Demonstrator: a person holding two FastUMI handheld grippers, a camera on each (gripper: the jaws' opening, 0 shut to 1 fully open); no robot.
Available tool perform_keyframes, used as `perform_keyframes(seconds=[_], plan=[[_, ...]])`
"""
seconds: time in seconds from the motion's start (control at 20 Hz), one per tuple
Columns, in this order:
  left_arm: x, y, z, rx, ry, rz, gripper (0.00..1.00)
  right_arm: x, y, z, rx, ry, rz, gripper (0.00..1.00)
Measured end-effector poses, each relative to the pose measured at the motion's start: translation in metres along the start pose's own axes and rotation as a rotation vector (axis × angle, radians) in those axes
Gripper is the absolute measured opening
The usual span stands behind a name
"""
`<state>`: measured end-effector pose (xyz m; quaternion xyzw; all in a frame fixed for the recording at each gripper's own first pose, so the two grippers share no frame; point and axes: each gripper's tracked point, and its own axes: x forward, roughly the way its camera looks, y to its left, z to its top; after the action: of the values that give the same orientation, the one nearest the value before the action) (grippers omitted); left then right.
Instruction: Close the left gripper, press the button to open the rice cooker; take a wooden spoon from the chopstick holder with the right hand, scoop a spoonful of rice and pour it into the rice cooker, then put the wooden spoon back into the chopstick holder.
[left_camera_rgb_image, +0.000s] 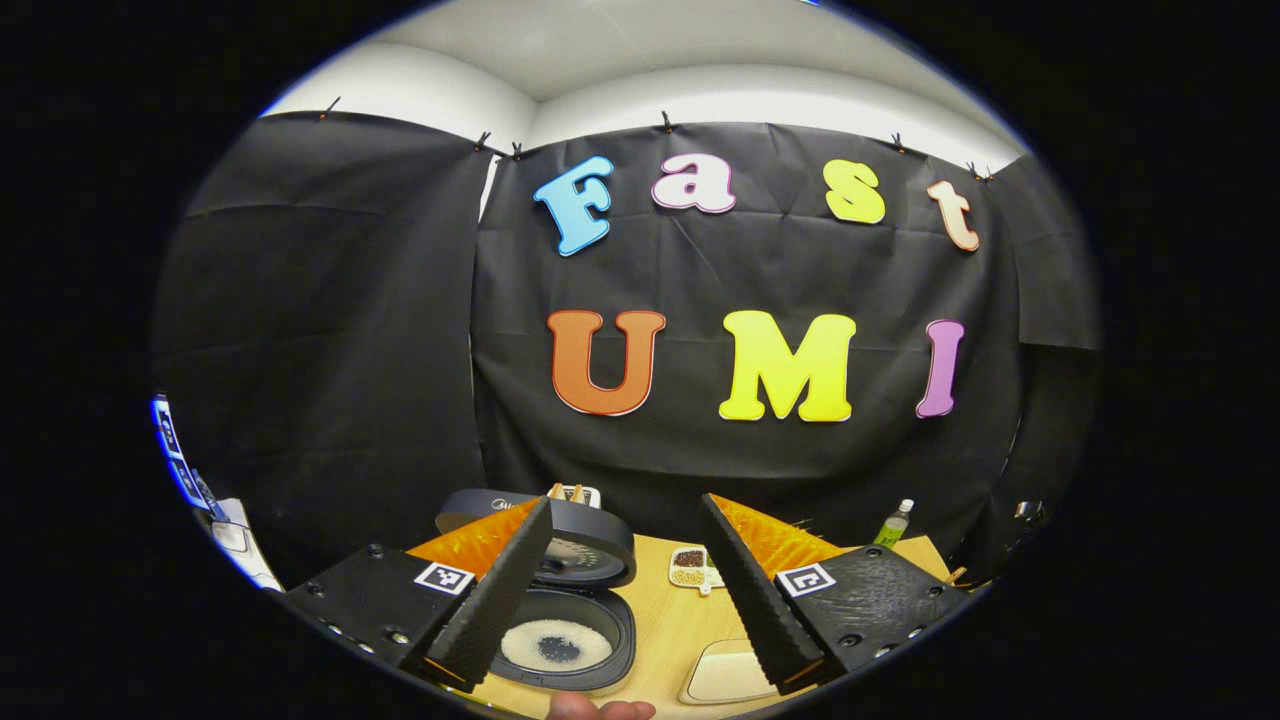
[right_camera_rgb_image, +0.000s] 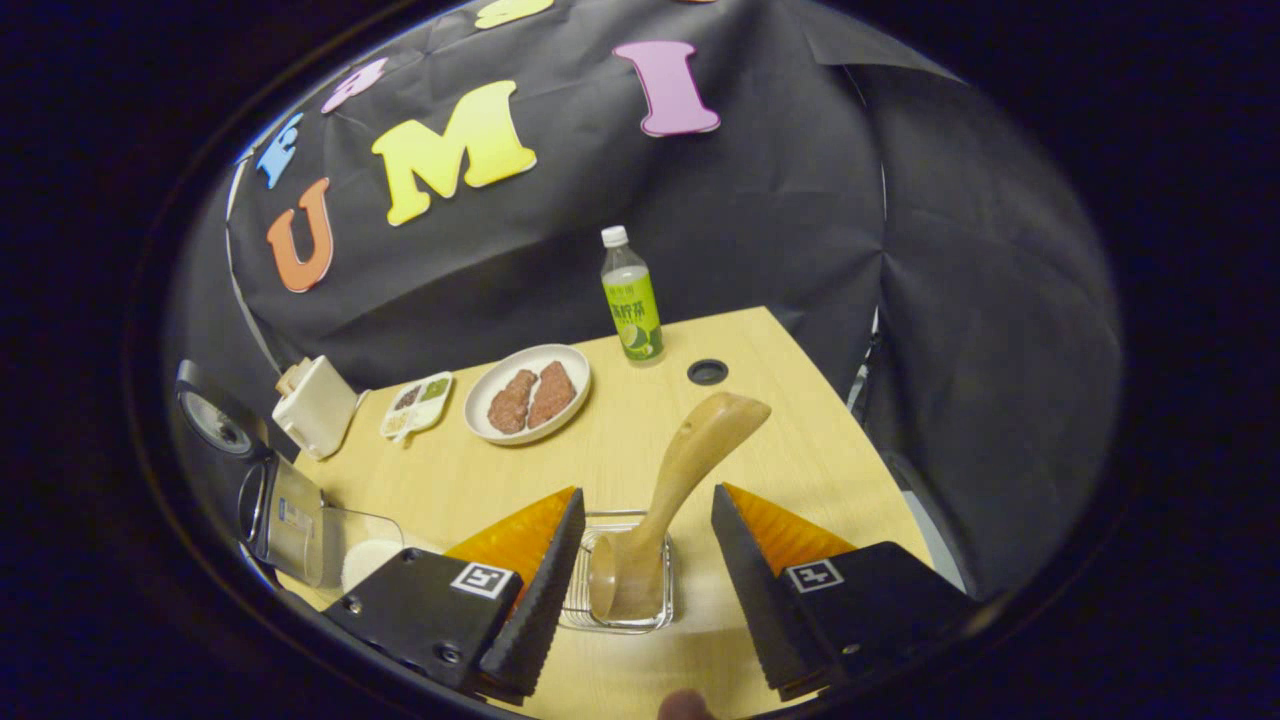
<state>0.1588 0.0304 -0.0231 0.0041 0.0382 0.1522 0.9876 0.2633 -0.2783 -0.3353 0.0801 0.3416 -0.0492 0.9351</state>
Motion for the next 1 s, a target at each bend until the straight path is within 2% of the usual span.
perform_keyframes(seconds=[0.05,0.1,0.15,0.2,0.25,0.3,0.35,0.4,0.5,0.6,0.75,1.0], plan=[[0.002,-0.001,-0.003,0.007,0.007,0.005,0.94,0.006,-0.002,-0.001,0.001,0.009,0.003,0.83],[0.002,-0.002,-0.004,0.012,0.015,0.010,0.94,0.012,-0.003,-0.001,0.001,0.017,0.006,0.78],[0.000,-0.002,-0.005,0.014,0.022,0.015,0.94,0.016,-0.004,-0.002,0.003,0.026,0.010,0.79],[-0.001,-0.002,-0.004,0.014,0.021,0.021,0.95,0.019,-0.004,-0.006,0.007,0.044,0.018,0.65],[-0.003,0.000,-0.002,0.015,0.014,0.028,0.95,0.020,-0.004,-0.007,0.010,0.060,0.027,0.60],[-0.006,0.003,-0.001,0.020,0.006,0.035,0.95,0.022,-0.002,-0.007,0.015,0.068,0.036,0.50],[-0.010,0.008,-0.001,0.028,0.000,0.044,0.95,0.022,-0.001,-0.006,0.016,0.075,0.040,0.46],[-0.013,0.012,-0.002,0.035,-0.001,0.055,0.95,0.021,0.000,-0.006,0.015,0.081,0.045,0.35],[-0.018,0.018,-0.004,0.033,0.004,0.064,0.94,0.014,0.012,-0.004,0.022,0.079,0.077,0.25],[-0.022,0.022,-0.004,0.014,0.013,0.054,0.95,0.007,0.014,-0.002,0.029,0.072,0.061,0.16],[-0.028,0.028,-0.004,0.005,0.013,0.036,0.95,-0.008,0.017,0.013,0.029,0.022,0.036,0.11],[-0.047,0.049,-0.008,0.005,0.031,-0.002,0.95,-0.047,0.038,0.051,-0.023,-0.092,-0.003,0.10]])
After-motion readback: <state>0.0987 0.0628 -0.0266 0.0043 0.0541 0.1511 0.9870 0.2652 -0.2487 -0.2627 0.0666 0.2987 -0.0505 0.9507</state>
